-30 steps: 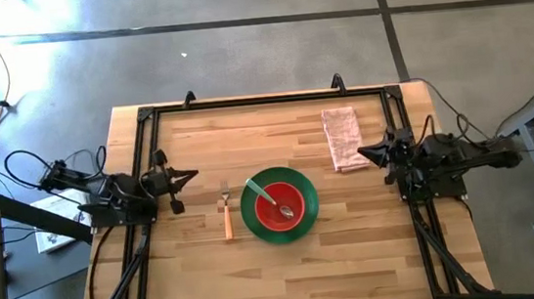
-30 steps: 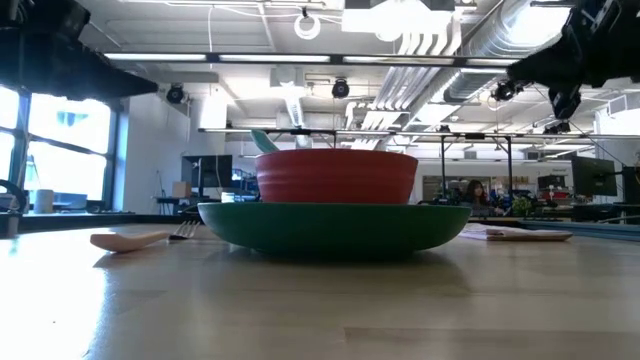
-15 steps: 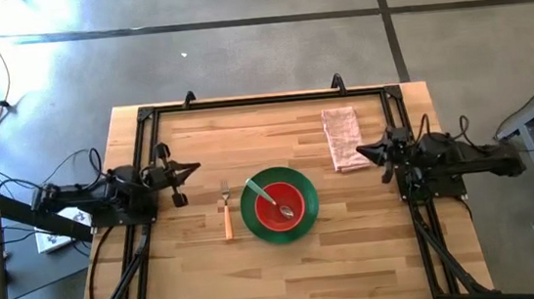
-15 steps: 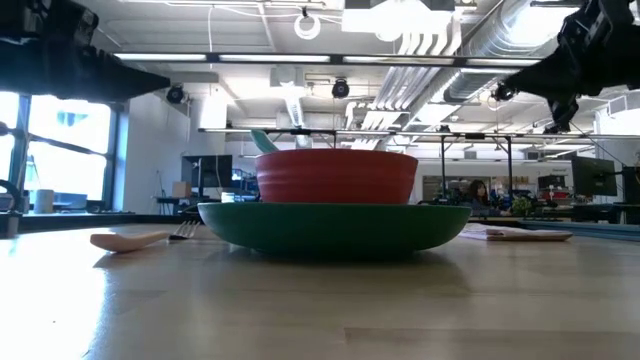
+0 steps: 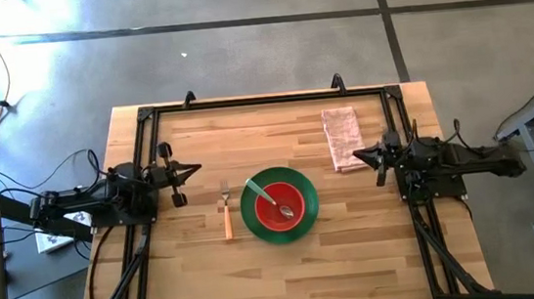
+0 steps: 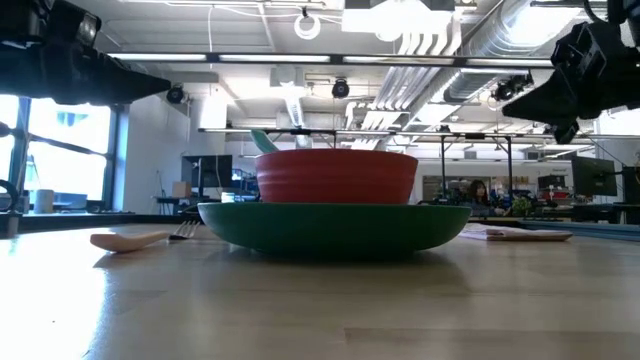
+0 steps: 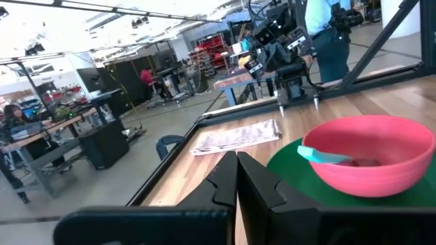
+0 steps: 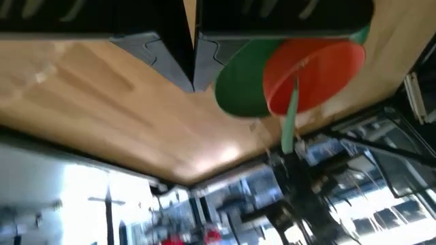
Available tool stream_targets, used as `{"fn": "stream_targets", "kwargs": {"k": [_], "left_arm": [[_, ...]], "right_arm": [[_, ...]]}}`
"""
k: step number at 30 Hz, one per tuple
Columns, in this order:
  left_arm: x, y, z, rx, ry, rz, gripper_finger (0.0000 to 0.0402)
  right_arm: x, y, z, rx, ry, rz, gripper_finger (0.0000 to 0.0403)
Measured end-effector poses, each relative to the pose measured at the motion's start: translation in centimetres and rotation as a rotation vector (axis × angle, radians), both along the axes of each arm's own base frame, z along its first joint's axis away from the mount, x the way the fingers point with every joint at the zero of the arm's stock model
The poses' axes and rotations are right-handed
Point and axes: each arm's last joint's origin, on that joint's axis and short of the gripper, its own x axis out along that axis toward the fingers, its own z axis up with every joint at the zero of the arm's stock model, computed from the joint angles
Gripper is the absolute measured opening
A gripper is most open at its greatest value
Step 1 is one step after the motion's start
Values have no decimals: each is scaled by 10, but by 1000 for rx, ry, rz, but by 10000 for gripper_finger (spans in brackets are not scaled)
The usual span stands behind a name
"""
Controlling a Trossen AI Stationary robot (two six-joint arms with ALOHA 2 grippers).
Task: Set table place
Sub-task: Return to Home Position
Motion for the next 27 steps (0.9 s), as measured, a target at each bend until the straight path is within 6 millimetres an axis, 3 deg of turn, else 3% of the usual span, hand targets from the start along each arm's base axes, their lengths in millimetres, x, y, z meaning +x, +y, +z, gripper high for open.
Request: {"fn": "stream_targets", "kwargs": {"k": [10, 27], "left_arm": [[0, 0, 0, 22, 10, 1, 0], [0, 0, 0, 41, 17, 2, 1]], "right_arm": [[8, -1, -7, -92, -77, -3, 0], [7, -3, -7, -38, -95, -50, 0]]}}
